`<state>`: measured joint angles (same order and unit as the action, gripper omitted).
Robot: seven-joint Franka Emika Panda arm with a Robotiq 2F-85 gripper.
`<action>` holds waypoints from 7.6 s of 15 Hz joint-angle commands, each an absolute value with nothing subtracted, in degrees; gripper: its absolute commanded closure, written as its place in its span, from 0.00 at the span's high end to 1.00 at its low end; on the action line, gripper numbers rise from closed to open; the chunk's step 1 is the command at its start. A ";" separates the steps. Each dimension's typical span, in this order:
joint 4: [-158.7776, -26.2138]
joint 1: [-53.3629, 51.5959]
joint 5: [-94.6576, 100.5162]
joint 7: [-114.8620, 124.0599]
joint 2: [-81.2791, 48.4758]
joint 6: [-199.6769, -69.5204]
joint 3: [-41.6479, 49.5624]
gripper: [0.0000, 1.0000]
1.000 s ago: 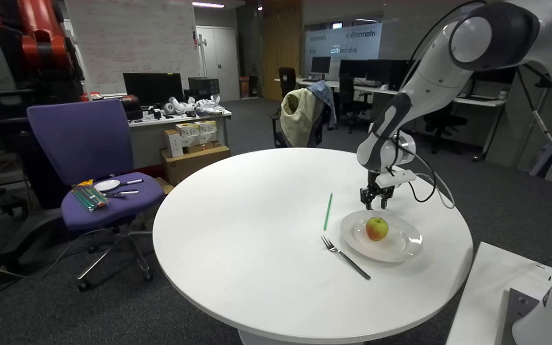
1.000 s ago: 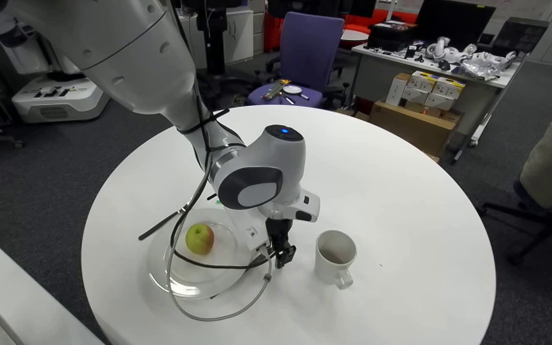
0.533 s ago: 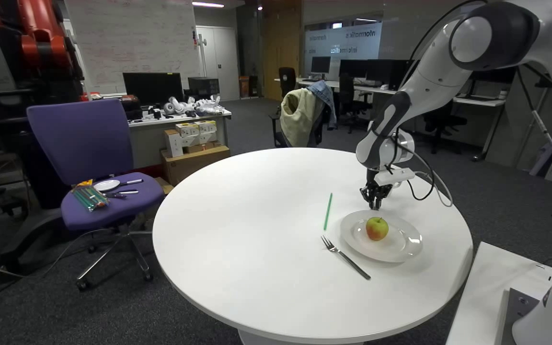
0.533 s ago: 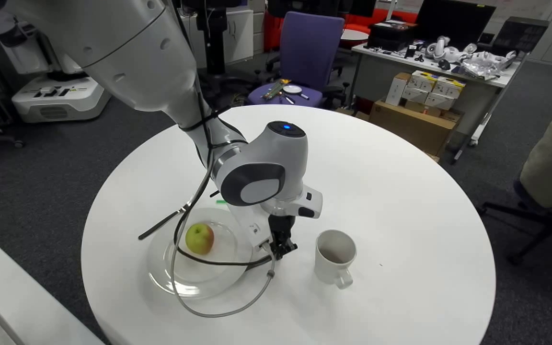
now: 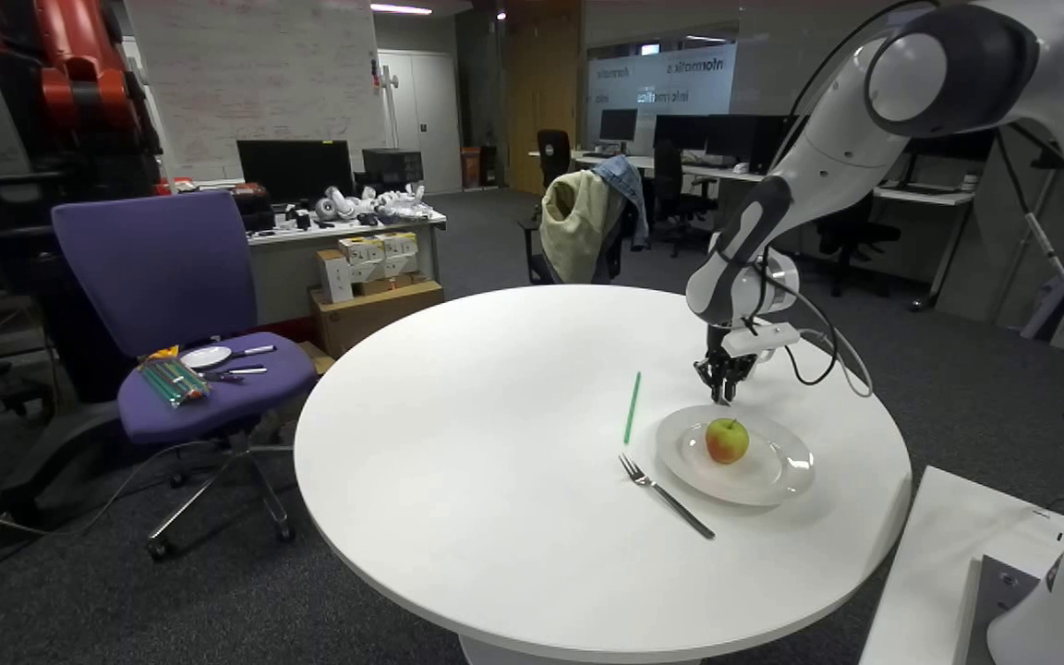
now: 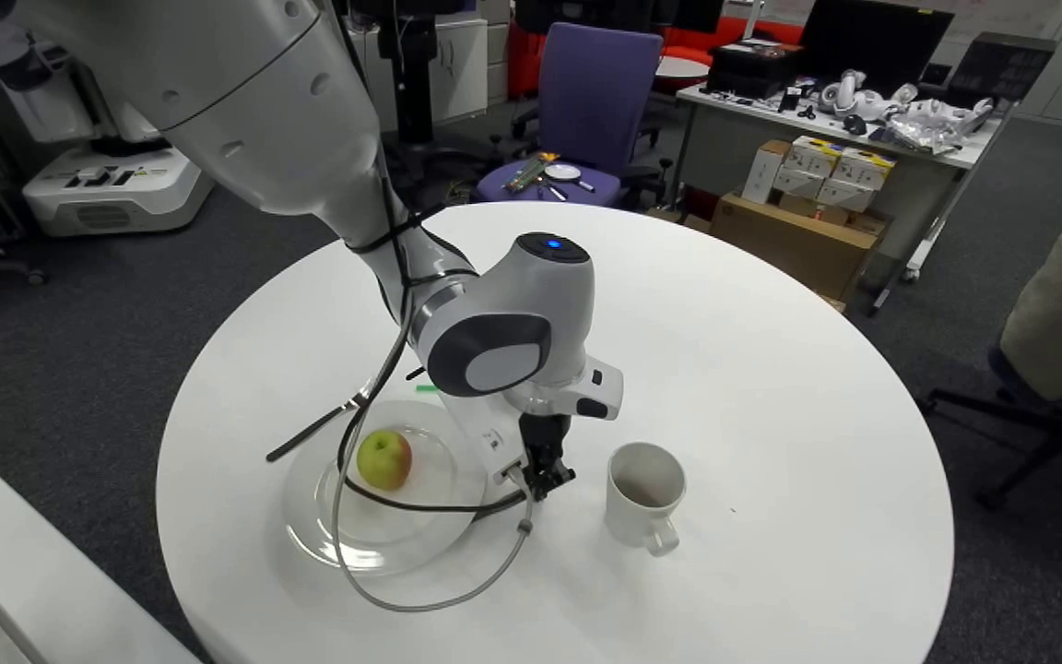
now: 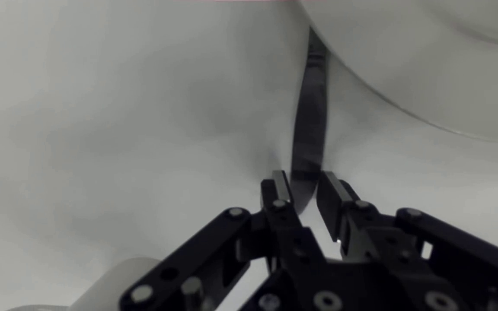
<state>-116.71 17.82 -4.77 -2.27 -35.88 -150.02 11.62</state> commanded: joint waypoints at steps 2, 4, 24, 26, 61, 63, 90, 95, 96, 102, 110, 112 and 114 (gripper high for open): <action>-114.91 17.02 -3.32 -0.67 -36.77 -148.90 12.80 0.00; -114.58 16.96 -3.20 -0.69 -36.98 -148.82 12.86 0.00; -111.50 16.40 0.15 -2.27 -39.05 -149.32 12.01 0.00; -111.45 16.30 0.36 -2.84 -39.15 -149.74 11.78 0.00; -117.68 26.65 2.61 -29.17 -31.56 -152.86 3.14 1.00; -119.22 26.78 3.09 -29.87 -29.90 -153.11 3.48 1.00; -125.39 27.62 3.39 -38.44 -28.90 -151.07 7.83 1.00; -121.85 28.23 3.81 -37.71 -32.54 -151.20 6.56 1.00; -121.32 28.59 3.73 -37.79 -32.70 -151.32 6.52 1.00; -121.08 30.73 3.09 -38.15 -31.50 -152.31 6.07 1.00; -121.09 31.97 3.10 -37.67 -31.18 -153.25 6.85 1.00; -120.62 32.19 3.19 -37.46 -31.78 -153.19 6.82 0.84; -120.40 32.14 3.34 -37.02 -32.18 -153.15 6.88 0.67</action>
